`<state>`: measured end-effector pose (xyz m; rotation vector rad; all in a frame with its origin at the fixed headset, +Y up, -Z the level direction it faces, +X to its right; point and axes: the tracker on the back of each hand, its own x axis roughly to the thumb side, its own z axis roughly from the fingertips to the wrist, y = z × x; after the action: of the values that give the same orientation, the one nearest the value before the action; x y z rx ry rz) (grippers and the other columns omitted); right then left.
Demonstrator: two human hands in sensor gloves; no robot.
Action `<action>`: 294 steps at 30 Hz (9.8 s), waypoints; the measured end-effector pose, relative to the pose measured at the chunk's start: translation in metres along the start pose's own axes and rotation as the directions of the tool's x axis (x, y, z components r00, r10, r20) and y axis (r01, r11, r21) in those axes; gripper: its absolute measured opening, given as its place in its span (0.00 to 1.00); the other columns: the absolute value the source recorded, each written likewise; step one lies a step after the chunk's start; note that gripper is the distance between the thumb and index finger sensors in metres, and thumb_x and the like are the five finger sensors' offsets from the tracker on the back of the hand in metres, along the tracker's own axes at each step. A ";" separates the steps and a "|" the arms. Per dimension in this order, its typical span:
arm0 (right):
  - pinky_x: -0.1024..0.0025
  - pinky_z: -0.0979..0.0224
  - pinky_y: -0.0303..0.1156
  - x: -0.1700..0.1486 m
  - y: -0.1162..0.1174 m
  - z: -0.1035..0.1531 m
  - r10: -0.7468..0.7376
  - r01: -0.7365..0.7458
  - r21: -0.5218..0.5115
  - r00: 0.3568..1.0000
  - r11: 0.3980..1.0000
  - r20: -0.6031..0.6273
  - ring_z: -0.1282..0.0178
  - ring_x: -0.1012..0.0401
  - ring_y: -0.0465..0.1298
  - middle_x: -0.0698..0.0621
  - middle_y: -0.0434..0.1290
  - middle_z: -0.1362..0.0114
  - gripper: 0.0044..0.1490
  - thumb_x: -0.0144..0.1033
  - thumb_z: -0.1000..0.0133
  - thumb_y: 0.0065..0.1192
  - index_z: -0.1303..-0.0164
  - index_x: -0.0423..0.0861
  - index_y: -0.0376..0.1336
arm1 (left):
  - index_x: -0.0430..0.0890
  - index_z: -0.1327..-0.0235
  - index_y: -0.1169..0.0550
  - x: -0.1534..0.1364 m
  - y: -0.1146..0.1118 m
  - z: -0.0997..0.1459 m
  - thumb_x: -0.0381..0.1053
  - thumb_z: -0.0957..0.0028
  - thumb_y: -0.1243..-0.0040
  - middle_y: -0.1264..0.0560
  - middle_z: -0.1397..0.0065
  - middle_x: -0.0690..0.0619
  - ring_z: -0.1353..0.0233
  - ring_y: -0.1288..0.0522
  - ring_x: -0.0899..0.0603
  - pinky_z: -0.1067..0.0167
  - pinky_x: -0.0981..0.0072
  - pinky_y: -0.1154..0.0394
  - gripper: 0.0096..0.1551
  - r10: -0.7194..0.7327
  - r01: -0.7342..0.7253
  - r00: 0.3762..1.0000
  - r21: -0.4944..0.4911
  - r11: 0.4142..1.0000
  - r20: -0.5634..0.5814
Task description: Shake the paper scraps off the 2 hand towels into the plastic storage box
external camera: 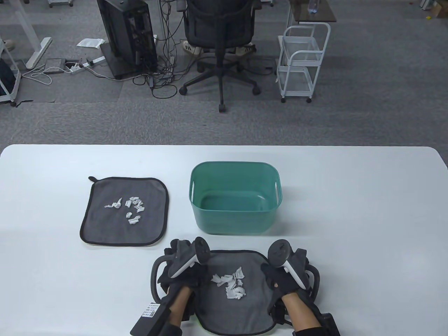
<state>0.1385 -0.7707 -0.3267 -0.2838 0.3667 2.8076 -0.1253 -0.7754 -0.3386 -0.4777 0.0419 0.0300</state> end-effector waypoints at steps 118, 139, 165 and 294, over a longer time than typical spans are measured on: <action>0.63 0.69 0.79 0.097 -0.171 0.007 -0.690 0.680 0.296 0.719 0.671 -0.086 0.72 0.56 0.82 0.41 0.85 0.56 0.26 0.38 0.40 0.67 0.42 0.31 0.68 | 0.37 0.50 0.21 0.024 0.186 0.047 0.58 0.44 0.45 0.13 0.70 0.56 0.68 0.07 0.48 0.55 0.58 0.13 0.27 0.770 -0.753 0.566 -0.195 0.628 0.293; 0.65 0.70 0.79 0.119 -0.234 -0.047 -0.875 0.861 0.301 0.465 0.410 -0.138 0.73 0.58 0.82 0.42 0.84 0.56 0.26 0.38 0.39 0.67 0.42 0.31 0.68 | 0.38 0.45 0.24 0.018 0.267 0.017 0.58 0.40 0.48 0.14 0.65 0.56 0.63 0.07 0.48 0.51 0.58 0.14 0.26 0.889 -0.875 0.347 -0.240 0.422 0.298; 0.54 0.53 0.78 0.084 -0.159 -0.085 -0.892 0.912 0.199 0.272 0.359 0.361 0.56 0.48 0.82 0.38 0.81 0.41 0.25 0.36 0.39 0.65 0.37 0.36 0.67 | 0.41 0.38 0.29 0.028 0.208 -0.022 0.51 0.45 0.43 0.16 0.50 0.49 0.46 0.13 0.37 0.42 0.44 0.22 0.25 0.589 -0.826 0.508 0.161 0.540 0.629; 0.51 0.54 0.76 -0.204 -0.163 0.092 -0.173 0.160 -0.077 0.963 0.984 -0.206 0.52 0.43 0.81 0.36 0.82 0.38 0.24 0.35 0.40 0.71 0.37 0.37 0.70 | 0.44 0.46 0.21 0.206 0.020 0.104 0.57 0.43 0.41 0.14 0.49 0.51 0.45 0.13 0.36 0.37 0.43 0.24 0.22 0.025 -0.218 0.778 0.233 0.948 0.627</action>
<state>0.3666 -0.6486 -0.2285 -0.6023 0.2899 2.6322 0.0834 -0.7060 -0.2653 -0.1434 -0.5704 0.3083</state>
